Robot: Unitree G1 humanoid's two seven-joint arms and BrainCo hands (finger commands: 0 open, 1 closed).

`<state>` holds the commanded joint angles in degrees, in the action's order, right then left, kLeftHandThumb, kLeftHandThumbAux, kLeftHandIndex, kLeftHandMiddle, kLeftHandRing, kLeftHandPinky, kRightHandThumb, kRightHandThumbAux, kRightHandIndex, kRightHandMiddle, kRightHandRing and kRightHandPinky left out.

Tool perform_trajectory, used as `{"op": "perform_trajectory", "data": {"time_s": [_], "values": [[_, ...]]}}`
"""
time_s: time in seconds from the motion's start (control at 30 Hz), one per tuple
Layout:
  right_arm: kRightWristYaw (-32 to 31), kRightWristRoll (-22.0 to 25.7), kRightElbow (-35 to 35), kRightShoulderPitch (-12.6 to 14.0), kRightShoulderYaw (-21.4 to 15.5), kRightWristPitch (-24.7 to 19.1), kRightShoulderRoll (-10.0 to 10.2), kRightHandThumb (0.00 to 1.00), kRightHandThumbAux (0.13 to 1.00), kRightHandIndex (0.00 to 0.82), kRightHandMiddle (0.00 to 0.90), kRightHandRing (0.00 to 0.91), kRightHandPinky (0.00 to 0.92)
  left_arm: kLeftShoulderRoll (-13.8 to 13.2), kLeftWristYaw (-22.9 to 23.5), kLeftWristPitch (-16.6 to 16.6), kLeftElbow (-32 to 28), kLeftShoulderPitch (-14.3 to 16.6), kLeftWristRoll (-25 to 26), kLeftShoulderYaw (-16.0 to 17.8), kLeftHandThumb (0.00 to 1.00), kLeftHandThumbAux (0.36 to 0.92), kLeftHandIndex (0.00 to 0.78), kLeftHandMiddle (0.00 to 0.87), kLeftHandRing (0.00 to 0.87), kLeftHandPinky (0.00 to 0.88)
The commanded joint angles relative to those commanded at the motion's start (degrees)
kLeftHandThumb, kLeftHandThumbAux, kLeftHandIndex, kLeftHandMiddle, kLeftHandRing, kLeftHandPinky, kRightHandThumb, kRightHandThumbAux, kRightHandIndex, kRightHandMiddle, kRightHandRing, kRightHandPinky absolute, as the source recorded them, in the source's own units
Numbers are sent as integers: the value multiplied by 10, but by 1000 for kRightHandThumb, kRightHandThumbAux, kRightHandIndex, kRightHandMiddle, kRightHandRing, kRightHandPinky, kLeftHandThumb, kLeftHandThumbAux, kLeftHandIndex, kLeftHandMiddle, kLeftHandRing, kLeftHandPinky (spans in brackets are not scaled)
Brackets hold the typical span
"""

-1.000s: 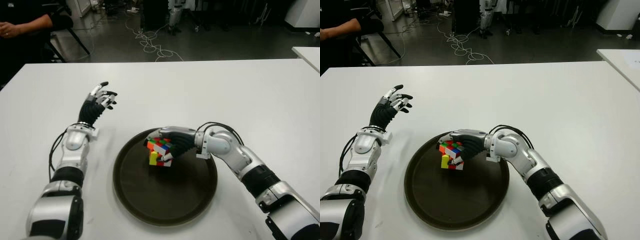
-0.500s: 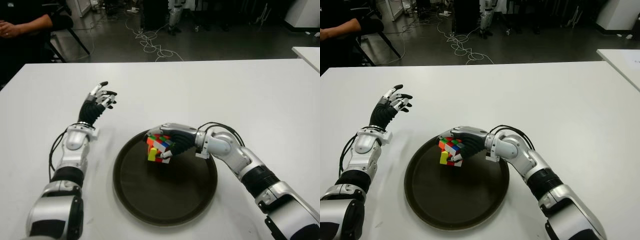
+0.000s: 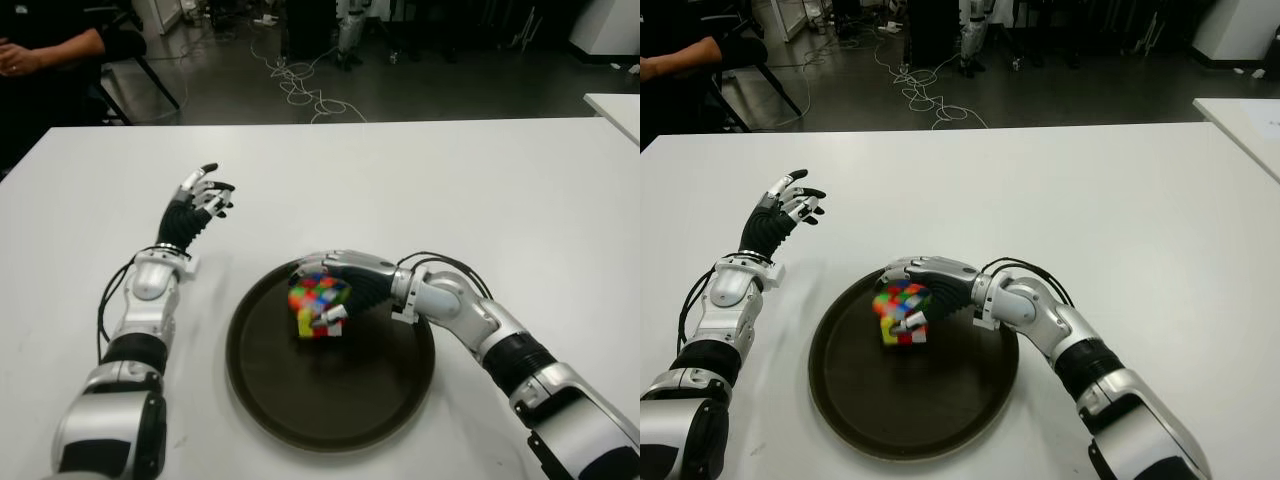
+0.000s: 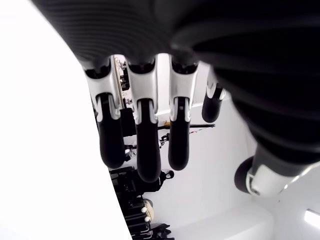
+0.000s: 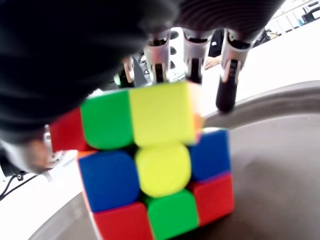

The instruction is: Pick up the Rubik's Cube and put it in the plate

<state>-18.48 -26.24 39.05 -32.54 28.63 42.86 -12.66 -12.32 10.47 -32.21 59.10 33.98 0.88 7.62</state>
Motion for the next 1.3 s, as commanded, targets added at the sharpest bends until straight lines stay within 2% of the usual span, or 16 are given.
{"op": "perform_trajectory", "data": {"time_s": [0.43, 1.3], "values": [[19, -18, 27, -9, 2, 16, 3, 0, 307, 0, 0, 0, 0, 1, 3, 5, 3, 1, 7, 4, 94, 572, 126, 366, 434, 452], [44, -51, 42, -18, 8, 14, 3, 0, 319, 0, 0, 0, 0, -2, 4, 4, 4, 2, 5, 1, 91, 591, 117, 356, 425, 450]]}}
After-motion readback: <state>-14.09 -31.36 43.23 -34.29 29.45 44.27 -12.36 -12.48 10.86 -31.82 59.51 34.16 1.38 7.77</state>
